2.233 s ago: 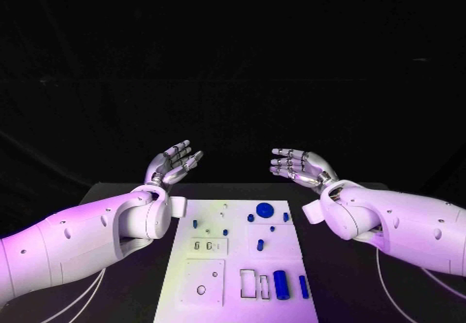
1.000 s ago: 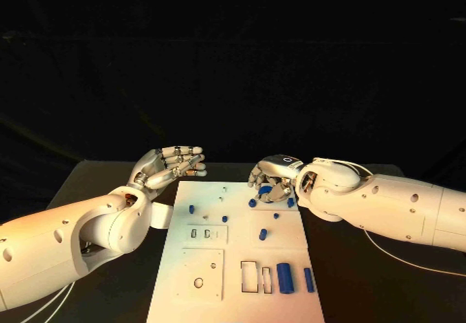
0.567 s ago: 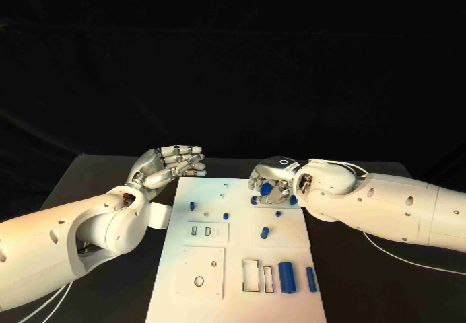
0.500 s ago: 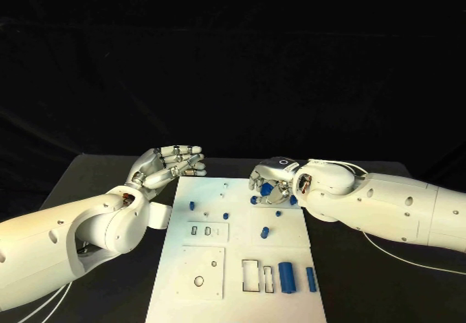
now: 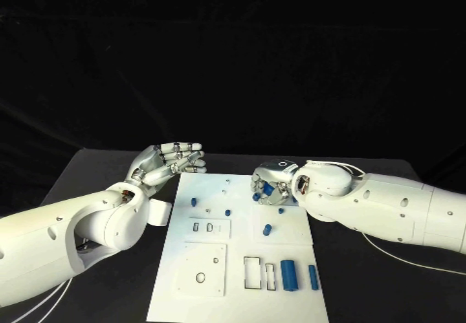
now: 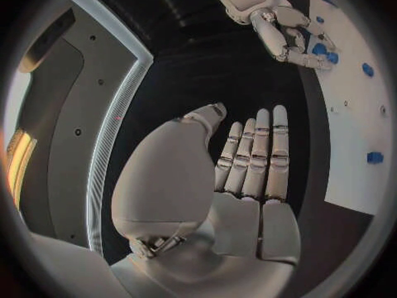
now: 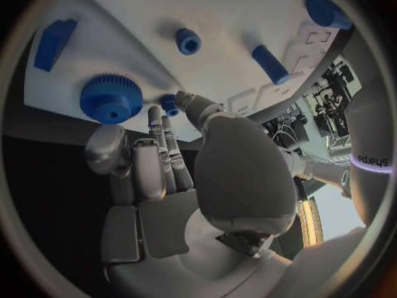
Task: Assemble the parts on the task board
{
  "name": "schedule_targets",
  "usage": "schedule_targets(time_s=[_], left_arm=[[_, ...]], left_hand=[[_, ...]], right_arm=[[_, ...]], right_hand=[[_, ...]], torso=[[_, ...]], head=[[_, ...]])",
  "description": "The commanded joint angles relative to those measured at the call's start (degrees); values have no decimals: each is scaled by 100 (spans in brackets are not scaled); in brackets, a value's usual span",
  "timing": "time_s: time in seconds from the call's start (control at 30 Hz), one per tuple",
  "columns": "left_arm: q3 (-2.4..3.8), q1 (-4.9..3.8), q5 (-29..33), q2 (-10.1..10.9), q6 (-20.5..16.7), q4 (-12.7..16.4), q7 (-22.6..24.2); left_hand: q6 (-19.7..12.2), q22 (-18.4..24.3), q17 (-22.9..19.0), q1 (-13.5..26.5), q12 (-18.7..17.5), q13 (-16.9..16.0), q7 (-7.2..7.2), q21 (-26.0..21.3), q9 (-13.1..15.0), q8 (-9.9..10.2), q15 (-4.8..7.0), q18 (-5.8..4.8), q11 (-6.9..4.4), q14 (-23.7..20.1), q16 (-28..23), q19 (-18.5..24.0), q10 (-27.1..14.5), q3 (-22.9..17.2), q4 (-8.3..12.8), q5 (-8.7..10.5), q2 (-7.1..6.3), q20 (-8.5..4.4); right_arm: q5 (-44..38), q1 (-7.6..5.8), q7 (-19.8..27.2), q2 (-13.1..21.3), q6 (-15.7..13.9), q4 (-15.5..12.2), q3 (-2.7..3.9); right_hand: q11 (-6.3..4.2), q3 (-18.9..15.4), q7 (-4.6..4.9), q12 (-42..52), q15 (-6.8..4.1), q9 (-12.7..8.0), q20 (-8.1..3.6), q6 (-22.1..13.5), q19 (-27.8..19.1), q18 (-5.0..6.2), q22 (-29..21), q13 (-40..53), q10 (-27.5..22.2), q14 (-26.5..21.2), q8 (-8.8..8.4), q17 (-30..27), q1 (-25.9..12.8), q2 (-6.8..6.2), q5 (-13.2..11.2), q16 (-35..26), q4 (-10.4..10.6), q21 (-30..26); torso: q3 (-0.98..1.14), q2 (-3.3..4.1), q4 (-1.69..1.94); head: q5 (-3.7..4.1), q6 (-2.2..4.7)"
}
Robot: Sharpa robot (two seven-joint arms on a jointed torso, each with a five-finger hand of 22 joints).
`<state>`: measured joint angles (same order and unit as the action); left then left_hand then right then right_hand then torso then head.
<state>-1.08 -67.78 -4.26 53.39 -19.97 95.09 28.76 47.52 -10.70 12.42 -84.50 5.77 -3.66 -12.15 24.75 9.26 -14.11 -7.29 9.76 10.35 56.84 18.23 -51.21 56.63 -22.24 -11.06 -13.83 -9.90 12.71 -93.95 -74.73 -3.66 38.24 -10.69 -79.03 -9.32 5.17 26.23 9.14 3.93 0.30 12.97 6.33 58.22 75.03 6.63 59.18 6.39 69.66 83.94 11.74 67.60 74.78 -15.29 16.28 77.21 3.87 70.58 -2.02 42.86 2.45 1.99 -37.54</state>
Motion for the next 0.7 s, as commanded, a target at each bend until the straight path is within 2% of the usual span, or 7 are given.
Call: schedule_targets(time_s=[0.03, 0.13, 0.43, 0.57, 0.7], left_arm=[[7, -12, 26, 2, 107, 6, 3], [7, -14, 29, 2, 110, 0, -7], [7, -18, 37, 0, 119, -16, -53], [6, -19, 38, -5, 121, -31, -83], [6, -19, 39, -8, 121, -44, -102]], left_hand=[[21, -3, 5, 43, -19, -1, -146, 26, -7, 10, -9, 56, 12, 34, -5, -3, 30, 3, -46, 30, 1, 9], [19, -2, 7, 51, -26, -1, -149, 25, -8, 13, -11, 56, 14, 32, -8, -1, 28, 3, -50, 29, 1, 10], [15, 0, 10, 62, -36, -1, -153, 24, -10, 18, -14, 55, 17, 29, -12, 3, 24, 1, -55, 29, 5, 12], [12, 1, 11, 63, -40, 0, -155, 24, -11, 21, -15, 55, 18, 28, -14, 5, 22, -1, -55, 28, 7, 12], [7, 2, 14, 63, -49, 0, -158, 24, -13, 26, -16, 55, 21, 25, -17, 7, 16, -6, -53, 27, 10, 13]], right_arm=[[-79, 8, -32, -15, 31, -20, 0], [-51, 10, -26, -19, -19, -37, 0], [-14, 13, -74, -14, -98, -57, 0], [-17, 14, -145, -11, -238, -61, 0], [-63, 14, -253, -8, -443, -72, 1]], right_hand=[[-19, 54, -9, 15, 13, 25, 0, 64, 62, -98, 134, 19, 105, 250, 14, 55, -30, 59, -16, 74, 88, 104], [-43, 95, -34, 25, -5, 54, -11, 102, 120, -122, 301, 38, 174, 257, 37, 109, -56, 101, -13, 132, 160, 218], [-97, 202, -96, 35, -50, 152, -43, 209, 174, -148, 502, 75, 303, 262, 121, 164, -6, 178, -13, 209, 222, 358], [-150, 390, -155, 33, -95, 277, -79, 298, 214, -168, 652, 108, 399, 272, 219, 239, 133, 329, -3, 283, 215, 458], [-205, 616, -204, 59, -144, 446, -122, 399, 258, -188, 801, 165, 539, 278, 363, 282, 356, 464, -2, 337, 65, 559]], torso=[[-10, 28, 20], [-11, 37, 33], [-30, 68, 38], [-32, 77, 52], [-39, 87, 65]], head=[[2, -11], [7, -11], [6, -32], [24, -30], [36, -27]])
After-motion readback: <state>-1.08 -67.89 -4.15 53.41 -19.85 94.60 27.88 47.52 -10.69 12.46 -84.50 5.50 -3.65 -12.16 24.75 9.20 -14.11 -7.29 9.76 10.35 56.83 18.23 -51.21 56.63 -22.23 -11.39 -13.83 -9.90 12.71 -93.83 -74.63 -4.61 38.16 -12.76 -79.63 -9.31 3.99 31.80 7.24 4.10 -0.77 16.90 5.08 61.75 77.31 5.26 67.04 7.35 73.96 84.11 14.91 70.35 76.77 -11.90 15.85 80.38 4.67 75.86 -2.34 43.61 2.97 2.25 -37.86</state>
